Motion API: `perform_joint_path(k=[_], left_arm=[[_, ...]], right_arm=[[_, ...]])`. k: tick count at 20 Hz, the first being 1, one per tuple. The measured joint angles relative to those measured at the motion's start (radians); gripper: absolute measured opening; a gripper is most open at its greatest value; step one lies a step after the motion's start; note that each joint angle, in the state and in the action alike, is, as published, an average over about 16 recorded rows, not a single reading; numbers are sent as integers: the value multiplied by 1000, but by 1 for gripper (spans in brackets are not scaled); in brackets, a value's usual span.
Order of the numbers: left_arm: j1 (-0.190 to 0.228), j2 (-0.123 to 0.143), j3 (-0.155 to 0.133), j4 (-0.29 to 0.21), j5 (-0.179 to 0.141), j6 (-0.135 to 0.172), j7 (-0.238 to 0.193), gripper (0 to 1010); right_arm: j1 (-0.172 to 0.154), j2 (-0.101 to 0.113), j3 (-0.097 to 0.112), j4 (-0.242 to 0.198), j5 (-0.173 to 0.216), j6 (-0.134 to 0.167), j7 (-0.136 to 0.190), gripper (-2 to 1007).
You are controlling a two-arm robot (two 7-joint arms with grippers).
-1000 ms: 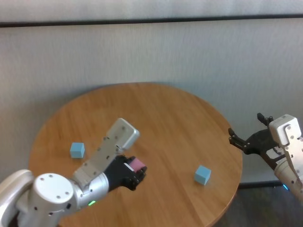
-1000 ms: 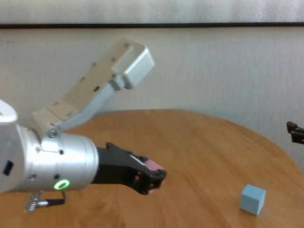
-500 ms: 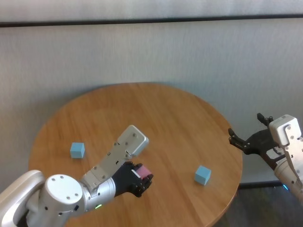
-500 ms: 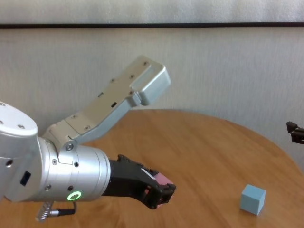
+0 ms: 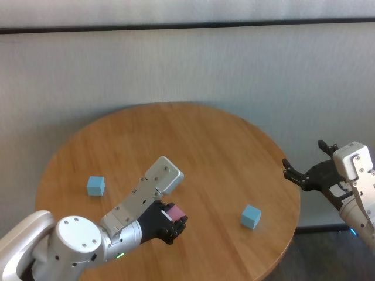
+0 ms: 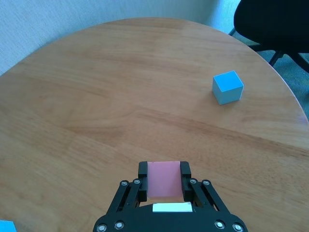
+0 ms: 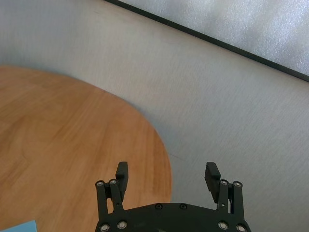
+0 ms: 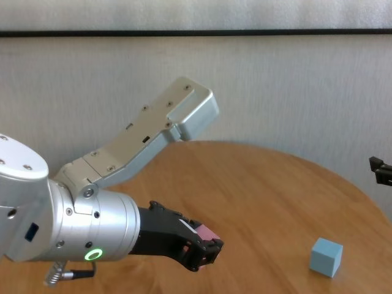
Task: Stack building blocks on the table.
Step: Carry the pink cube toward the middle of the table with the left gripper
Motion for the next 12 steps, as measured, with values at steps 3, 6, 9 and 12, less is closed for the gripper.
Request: perform_joint_path(k=[3,6,9,12], left_arm=[[1,0,-1,-1,-1,0,1,399],[2,1,-2,-3,-3,1,1,425],[3,1,-3,-4,-4,2,2,471],[4,1,-3,-6,-5,2,2,537]], right_arm=[[0,0,0,0,0,0,0,1001],[0,0,0,0,0,0,0,1001],[0,0,0,0,0,0,0,1001],[0,0,0,0,0,0,0,1001]])
